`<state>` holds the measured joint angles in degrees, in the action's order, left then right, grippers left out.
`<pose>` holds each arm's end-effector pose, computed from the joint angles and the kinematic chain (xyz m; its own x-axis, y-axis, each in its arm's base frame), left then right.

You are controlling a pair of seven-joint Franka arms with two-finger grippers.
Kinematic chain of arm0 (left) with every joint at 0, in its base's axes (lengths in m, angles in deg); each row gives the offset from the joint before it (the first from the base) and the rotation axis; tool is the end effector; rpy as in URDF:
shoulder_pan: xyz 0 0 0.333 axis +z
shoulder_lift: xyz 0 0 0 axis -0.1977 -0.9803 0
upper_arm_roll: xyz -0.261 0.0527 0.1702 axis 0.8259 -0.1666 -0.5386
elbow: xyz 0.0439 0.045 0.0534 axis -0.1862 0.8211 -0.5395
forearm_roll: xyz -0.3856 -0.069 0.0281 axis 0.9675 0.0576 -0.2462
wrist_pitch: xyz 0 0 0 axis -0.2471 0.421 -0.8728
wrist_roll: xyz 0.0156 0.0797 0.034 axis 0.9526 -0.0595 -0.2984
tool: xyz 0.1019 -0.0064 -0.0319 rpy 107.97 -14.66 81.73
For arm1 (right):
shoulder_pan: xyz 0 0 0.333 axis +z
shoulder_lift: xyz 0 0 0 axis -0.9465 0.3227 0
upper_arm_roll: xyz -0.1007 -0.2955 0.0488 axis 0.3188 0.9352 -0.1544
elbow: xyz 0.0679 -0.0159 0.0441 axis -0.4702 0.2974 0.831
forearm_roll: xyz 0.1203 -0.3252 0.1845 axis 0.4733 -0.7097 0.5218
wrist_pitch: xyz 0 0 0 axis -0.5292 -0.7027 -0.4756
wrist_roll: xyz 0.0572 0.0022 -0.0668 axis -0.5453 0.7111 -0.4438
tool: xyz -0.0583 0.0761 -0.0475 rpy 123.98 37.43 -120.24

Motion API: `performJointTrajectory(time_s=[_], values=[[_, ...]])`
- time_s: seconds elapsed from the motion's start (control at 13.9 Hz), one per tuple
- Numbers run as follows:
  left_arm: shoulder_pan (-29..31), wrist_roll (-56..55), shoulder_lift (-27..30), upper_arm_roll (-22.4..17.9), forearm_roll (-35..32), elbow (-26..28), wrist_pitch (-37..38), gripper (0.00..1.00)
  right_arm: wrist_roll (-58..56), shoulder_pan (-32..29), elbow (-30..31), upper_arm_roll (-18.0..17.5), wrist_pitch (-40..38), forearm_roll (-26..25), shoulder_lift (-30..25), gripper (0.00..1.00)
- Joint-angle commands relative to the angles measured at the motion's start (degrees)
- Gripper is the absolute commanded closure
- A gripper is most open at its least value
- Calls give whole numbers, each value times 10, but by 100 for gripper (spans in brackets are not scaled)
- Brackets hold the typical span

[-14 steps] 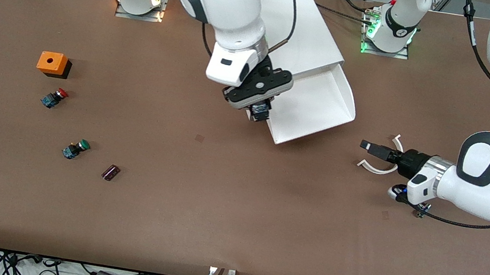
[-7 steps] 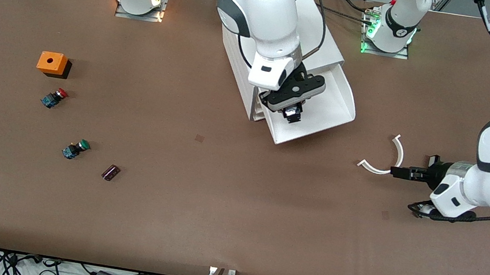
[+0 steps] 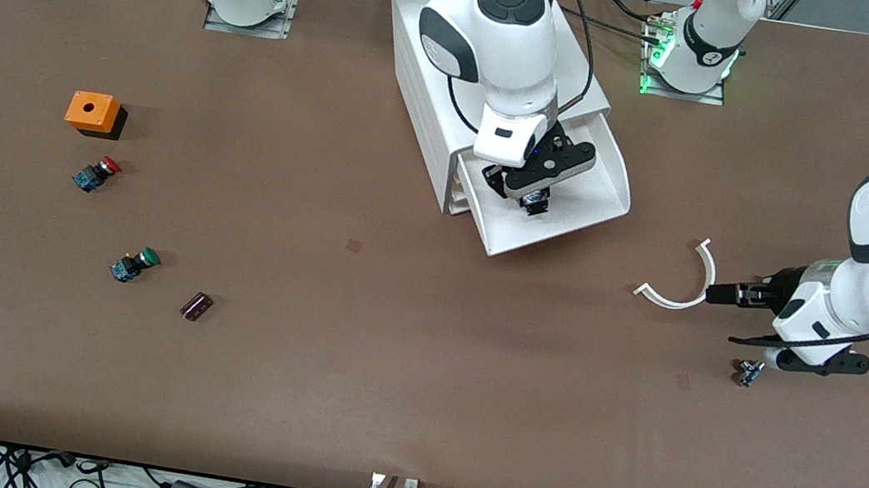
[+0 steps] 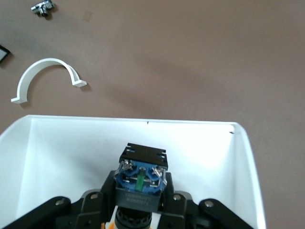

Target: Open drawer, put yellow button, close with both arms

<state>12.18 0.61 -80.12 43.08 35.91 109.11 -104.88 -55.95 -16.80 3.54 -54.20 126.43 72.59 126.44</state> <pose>0.6520 -0.0325 0.4239 0.9709 0.1066 -0.2145 0.1271 -0.9883 0.0840 0.4802 0.6299 0.4198 0.8588 0.4326 0.2744 0.4809 -0.8654 -0.1409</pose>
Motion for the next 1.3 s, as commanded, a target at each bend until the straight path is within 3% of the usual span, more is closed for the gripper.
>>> performJointTrajectory(time_s=[0.0, 0.29, 0.36, 0.5, 0.72, 0.94, 1.23], values=[[1, -11, 30, 4, -16, 40, -14, 0, 12, 12, -14, 2, -5, -9, 15, 100], [0, -11, 30, 4, -16, 39, -14, 0, 13, 20, -13, 3, -8, -9, 26, 100], [0, -11, 30, 4, -16, 39, -13, 0, 17, 23, -14, 4, -9, -9, 26, 85], [0, -11, 30, 4, -16, 38, -13, 0, 30, 24, -14, 6, -17, -9, 26, 0], [-1, -11, 30, 4, -16, 37, -13, 0, 31, 26, -24, 18, -53, -9, 17, 0], [-4, -12, 30, 4, -16, 35, -12, 0, 29, 15, -79, 27, -121, -8, -1, 0], [-38, -83, 22, 5, -16, 33, -20, 0, 27, -45, -92, 26, -202, -4, -46, 0]])
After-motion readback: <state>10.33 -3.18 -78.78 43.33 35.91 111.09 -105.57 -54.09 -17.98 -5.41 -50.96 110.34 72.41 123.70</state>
